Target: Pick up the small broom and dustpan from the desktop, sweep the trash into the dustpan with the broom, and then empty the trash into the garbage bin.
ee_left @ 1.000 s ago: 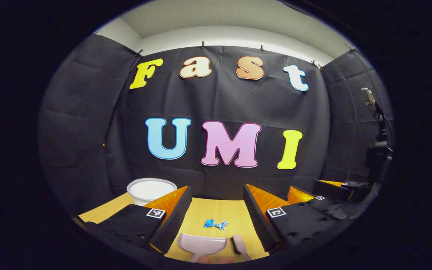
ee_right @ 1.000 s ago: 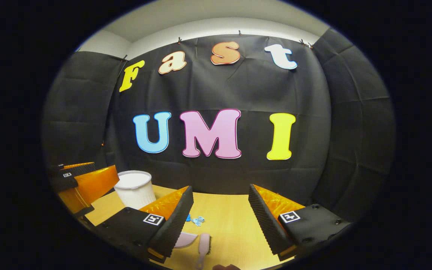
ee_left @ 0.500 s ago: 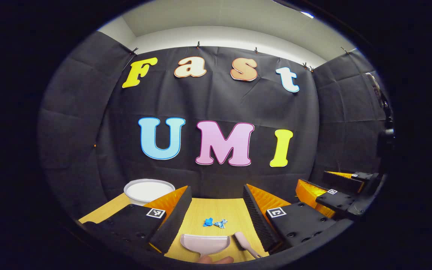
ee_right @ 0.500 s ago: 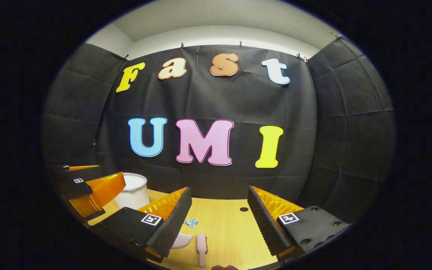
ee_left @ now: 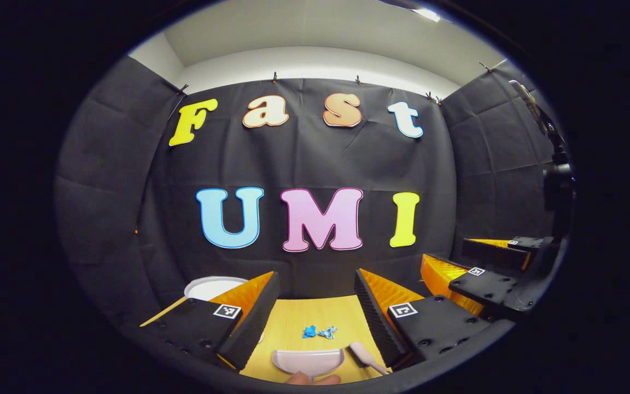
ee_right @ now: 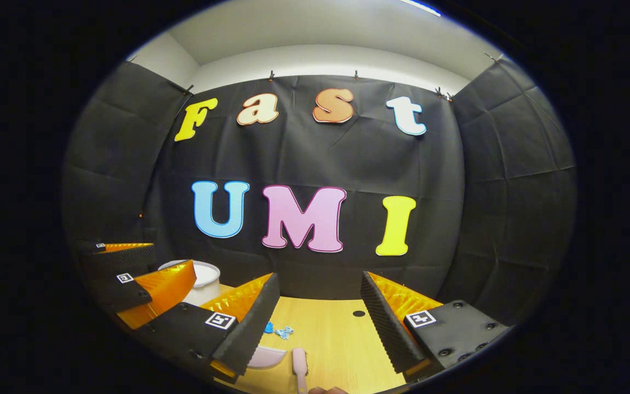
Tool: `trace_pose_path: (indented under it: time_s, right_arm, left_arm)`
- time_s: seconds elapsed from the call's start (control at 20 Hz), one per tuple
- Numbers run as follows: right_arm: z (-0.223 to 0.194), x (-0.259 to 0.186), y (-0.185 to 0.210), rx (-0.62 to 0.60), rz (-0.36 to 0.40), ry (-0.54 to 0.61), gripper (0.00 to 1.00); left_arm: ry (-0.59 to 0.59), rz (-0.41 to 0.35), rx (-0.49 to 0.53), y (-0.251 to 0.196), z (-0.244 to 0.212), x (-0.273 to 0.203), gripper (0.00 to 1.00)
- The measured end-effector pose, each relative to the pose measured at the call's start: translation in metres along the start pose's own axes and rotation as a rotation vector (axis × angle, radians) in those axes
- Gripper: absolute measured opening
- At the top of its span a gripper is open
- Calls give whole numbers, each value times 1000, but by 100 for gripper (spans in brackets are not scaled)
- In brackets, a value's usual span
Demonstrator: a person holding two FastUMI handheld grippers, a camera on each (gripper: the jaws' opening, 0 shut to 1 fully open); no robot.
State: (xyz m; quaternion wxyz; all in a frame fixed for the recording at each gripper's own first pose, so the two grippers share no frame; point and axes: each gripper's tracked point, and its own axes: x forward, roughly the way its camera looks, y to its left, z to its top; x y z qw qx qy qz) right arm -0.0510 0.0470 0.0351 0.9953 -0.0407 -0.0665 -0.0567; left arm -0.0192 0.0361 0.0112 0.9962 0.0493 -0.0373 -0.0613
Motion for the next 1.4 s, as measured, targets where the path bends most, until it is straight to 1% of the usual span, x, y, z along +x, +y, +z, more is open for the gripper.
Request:
trace_pose_path:
  time_s: [0.1,0.3,0.5,0.85,1.05,1.25,1.35,1.4]
  right_arm:
    - [-1,1,1,2,-1,3,96]
    - [-5,3,3,7,-1,20,97]
    - [-21,1,0,3,-2,61,97]
    - [-26,-4,-5,28,-8,87,97]
    - [-40,-8,-5,47,2,131,97]
    - [-43,-10,-10,57,-5,139,97]
    - [-46,-3,-7,60,9,149,97]
    - [-50,4,-3,62,29,162,96]
  left_arm:
    - [-5,11,4,5,1,1,81]
    - [8,10,-5,6,-5,1,81]
    - [30,-13,-58,1,-13,0,80]
    - [46,-18,-40,-4,-14,-8,81]
    - [93,-20,-39,-8,-25,-12,80]
    - [116,-24,-45,-11,-29,-15,81]
    - [161,-33,-66,-13,-40,-14,81]
    - [209,-53,-86,-18,-52,-11,81]
